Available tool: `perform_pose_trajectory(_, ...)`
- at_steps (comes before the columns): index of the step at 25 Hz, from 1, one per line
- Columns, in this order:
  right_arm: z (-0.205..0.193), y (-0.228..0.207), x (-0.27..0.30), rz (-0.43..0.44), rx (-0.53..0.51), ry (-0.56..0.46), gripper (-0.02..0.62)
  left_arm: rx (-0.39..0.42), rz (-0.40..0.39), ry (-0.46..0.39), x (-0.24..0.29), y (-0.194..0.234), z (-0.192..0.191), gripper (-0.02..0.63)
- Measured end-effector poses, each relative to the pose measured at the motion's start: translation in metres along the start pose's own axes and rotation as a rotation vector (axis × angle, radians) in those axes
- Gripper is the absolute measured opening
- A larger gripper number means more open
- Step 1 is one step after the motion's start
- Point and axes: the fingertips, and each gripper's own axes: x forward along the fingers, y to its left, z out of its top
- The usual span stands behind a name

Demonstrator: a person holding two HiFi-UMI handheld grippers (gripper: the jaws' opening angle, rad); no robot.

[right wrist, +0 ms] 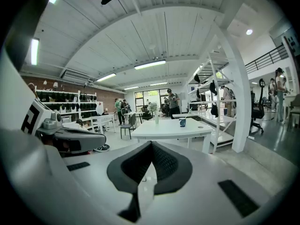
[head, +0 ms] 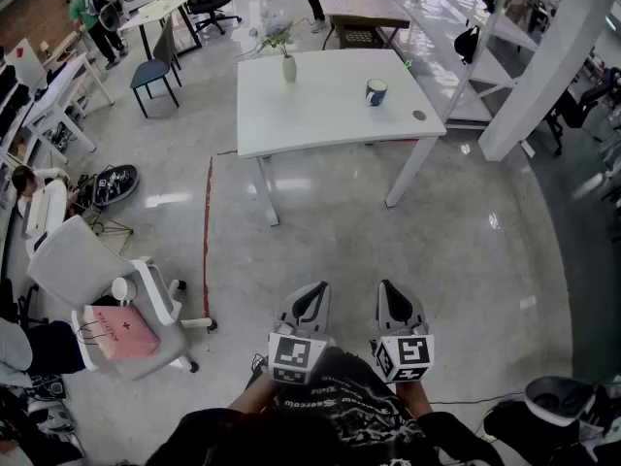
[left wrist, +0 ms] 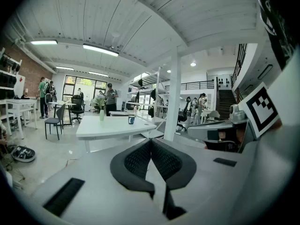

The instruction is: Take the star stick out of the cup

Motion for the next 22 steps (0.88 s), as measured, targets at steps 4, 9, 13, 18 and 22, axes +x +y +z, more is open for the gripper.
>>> perform_pose_trajectory(4, 0.002, 0.004, -0.005, 0.006, 0.004, 0.004, 0.008, 0.011, 0.005, -0.008, -0.003, 0.000, 0.005, 0.018)
perform_pose_trajectory(9, 0.006, 0.012, -0.005, -0.004, 0.011, -0.001, 0.008, 0.017, -0.002, -0.010, -0.005, 0.008, 0.009, 0.018)
perform_pose_trajectory(13, 0.010, 0.007, -0.004, -0.022, 0.091, -0.039, 0.009, 0.006, -0.017, -0.004, -0.004, 0.010, 0.012, 0.019)
perform_pose_trajectory(18, 0.002, 0.006, 0.003, -0.046, 0.101, -0.065, 0.011, 0.024, -0.030, -0.001, 0.001, 0.021, -0.002, 0.019)
perform_pose_trajectory(22, 0.002, 0.013, 0.002, -0.051, 0.104, -0.060, 0.011, -0.003, -0.029, 0.007, 0.000, 0.030, 0.001, 0.019)
